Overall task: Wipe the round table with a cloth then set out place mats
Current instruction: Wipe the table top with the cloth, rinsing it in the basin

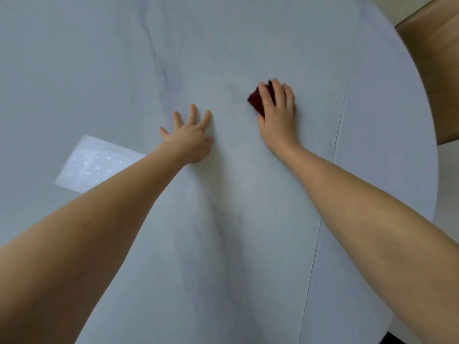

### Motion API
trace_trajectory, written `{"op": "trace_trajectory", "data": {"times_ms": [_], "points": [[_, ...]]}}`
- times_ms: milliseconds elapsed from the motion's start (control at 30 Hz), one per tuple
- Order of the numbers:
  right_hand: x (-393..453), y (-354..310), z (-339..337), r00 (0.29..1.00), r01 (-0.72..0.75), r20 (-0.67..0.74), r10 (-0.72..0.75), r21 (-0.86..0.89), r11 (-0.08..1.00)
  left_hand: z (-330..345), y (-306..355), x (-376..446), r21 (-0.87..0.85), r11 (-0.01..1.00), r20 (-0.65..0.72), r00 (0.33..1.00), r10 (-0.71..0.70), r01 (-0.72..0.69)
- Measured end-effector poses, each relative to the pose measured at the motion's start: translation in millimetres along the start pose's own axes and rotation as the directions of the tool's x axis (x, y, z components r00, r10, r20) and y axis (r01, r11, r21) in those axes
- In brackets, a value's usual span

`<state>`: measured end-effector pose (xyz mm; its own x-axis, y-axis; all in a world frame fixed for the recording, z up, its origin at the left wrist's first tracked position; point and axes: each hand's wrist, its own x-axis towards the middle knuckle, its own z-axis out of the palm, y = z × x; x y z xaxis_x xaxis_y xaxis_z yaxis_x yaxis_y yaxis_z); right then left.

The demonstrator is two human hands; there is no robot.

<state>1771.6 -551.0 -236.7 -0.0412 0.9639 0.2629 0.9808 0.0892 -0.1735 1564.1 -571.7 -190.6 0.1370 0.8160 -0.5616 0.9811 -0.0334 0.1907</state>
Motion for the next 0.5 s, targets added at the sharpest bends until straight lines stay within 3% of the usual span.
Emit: {"op": "trace_trajectory", "data": {"times_ms": [67, 100, 167, 233, 267, 300, 333, 400, 467, 500], "points": [[26.6, -17.7, 8.6, 0.979, -0.193, 0.073, 0.191, 0.015, 0.981, 1.4, -3.8, 3.5, -0.008, 1.0, 0.001, 1.0, 0.012, -0.012], [29.5, -28.7, 10.3, 0.986, -0.141, 0.097, 0.136, 0.052, 0.989, 1.7, -5.9, 4.6, -0.01, 1.0, -0.005, 1.0, 0.017, -0.017], [13.3, -40.3, 15.0, 0.966, 0.199, 0.132, -0.224, 0.182, 0.963, -2.7, -9.4, 6.1, -0.025, 0.998, -0.006, 0.999, 0.049, -0.049], [-9.0, -34.9, 12.2, 0.792, 0.534, 0.195, -0.579, 0.238, 0.811, -13.1, -15.6, 7.9, -0.009, 0.995, -0.013, 0.995, 0.097, -0.097], [-6.8, -28.0, 9.8, 0.713, 0.617, 0.239, -0.66, 0.234, 0.751, -16.9, -20.9, 8.4, 0.012, 0.996, -0.01, 0.996, 0.085, -0.085], [1.3, -24.2, 8.0, 0.689, 0.642, 0.267, -0.673, 0.204, 0.739, -18.1, -26.9, 8.3, 0.03, 0.998, 0.0, 0.999, 0.046, -0.046], [11.8, -24.2, 7.6, 0.743, 0.592, 0.275, -0.611, 0.159, 0.79, -16.6, -33.3, 5.7, 0.041, 0.999, 0.021, 1.0, -0.004, 0.003], [40.1, -37.1, 11.4, 0.924, 0.283, 0.259, -0.281, 0.032, 0.959, -12.2, -44.6, 3.4, 0.034, 0.998, 0.044, 0.997, -0.06, 0.059], [52.1, -62.7, 17.6, 0.978, -0.016, 0.205, 0.022, -0.031, 0.999, -3.6, -47.6, -0.7, -0.009, 0.998, 0.034, 0.998, -0.057, 0.058], [50.9, -75.4, 21.0, 0.983, -0.023, 0.183, 0.022, 0.003, 1.0, -1.2, -47.1, -0.9, -0.026, 0.998, 0.018, 0.998, -0.055, 0.056]]}}
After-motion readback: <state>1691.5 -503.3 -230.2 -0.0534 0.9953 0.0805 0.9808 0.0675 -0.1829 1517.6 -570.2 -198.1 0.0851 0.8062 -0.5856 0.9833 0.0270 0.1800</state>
